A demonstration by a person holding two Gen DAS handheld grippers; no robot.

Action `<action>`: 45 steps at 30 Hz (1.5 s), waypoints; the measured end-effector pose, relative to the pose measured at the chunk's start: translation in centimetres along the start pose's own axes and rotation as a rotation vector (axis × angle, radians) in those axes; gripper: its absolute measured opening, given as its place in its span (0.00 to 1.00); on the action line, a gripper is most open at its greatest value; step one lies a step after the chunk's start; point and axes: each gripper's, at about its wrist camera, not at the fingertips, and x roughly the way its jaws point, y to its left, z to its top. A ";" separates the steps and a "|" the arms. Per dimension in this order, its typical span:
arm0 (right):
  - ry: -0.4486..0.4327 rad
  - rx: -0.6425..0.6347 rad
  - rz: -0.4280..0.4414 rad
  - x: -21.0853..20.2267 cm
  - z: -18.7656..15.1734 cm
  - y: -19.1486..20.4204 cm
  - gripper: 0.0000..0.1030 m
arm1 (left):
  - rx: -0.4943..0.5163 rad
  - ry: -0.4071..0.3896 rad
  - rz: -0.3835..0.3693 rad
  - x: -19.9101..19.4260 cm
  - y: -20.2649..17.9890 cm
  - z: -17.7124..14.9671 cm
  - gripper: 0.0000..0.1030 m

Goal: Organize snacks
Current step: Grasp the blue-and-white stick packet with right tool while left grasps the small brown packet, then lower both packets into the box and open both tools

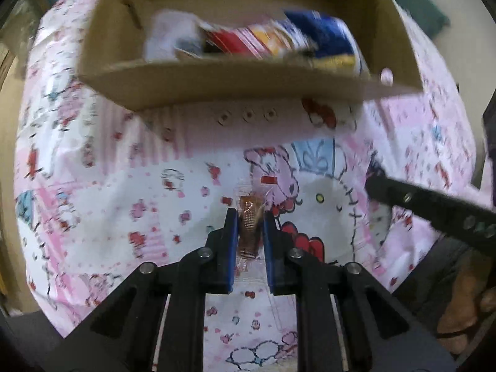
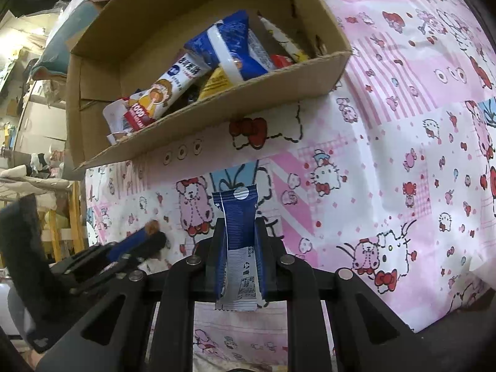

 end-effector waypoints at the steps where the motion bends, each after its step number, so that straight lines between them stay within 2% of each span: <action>1: -0.001 -0.004 0.008 -0.1 0.0 0.2 0.17 | -0.017 -0.017 -0.007 -0.9 0.4 0.0 0.12; 5: -0.035 -0.007 0.069 -1.5 0.2 0.7 0.17 | -0.056 -0.107 -0.005 -5.0 2.1 0.5 0.12; 9: -0.210 -0.054 0.163 -6.1 1.6 2.0 0.17 | -0.097 -0.217 -0.001 -9.3 3.6 2.5 0.12; 11: -0.294 -0.087 0.171 -8.1 2.7 2.6 0.17 | -0.112 -0.266 -0.010 -11.1 4.1 4.1 0.12; 15: -0.367 -0.094 0.195 -10.0 5.5 2.4 0.17 | -0.091 -0.323 0.009 -13.3 4.0 7.3 0.12; 18: -0.417 -0.113 0.150 -10.3 7.5 2.0 0.17 | -0.076 -0.341 0.022 -13.3 3.8 9.1 0.12; 23: -0.410 -0.085 0.089 -8.6 9.9 0.7 0.17 | -0.058 -0.346 0.042 -11.5 4.0 10.4 0.12; 25: -0.399 -0.062 0.101 -8.1 10.5 0.0 0.17 | -0.067 -0.346 0.029 -10.1 4.3 10.4 0.12; 27: -0.393 -0.023 0.129 -7.6 10.6 -0.7 0.17 | -0.096 -0.343 0.008 -8.7 4.9 10.2 0.12; 31: -0.383 -0.055 0.080 -6.7 10.5 -0.2 0.17 | -0.161 -0.374 0.010 -7.6 5.9 9.7 0.14; 38: -0.382 -0.141 -0.015 -6.0 10.0 1.3 0.20 | -0.098 -0.377 0.039 -7.4 4.6 9.5 0.14; 40: -0.375 -0.147 0.017 -6.1 10.0 1.3 0.21 | -0.079 -0.373 0.049 -7.3 4.1 9.4 0.15; 41: -0.368 -0.150 0.023 -6.1 10.0 1.4 0.23 | -0.072 -0.368 0.051 -7.3 4.0 9.4 0.17; 43: -0.375 -0.151 0.016 -6.3 9.9 1.4 0.32 | -0.060 -0.363 0.054 -7.3 3.6 9.2 0.31; 44: -0.385 -0.152 0.015 -6.4 9.8 1.4 0.51 | -0.054 -0.371 0.056 -7.5 3.5 9.1 0.48; 45: -0.404 -0.154 0.008 -6.8 9.7 1.5 0.78 | -0.044 -0.388 0.060 -7.9 3.3 8.8 0.66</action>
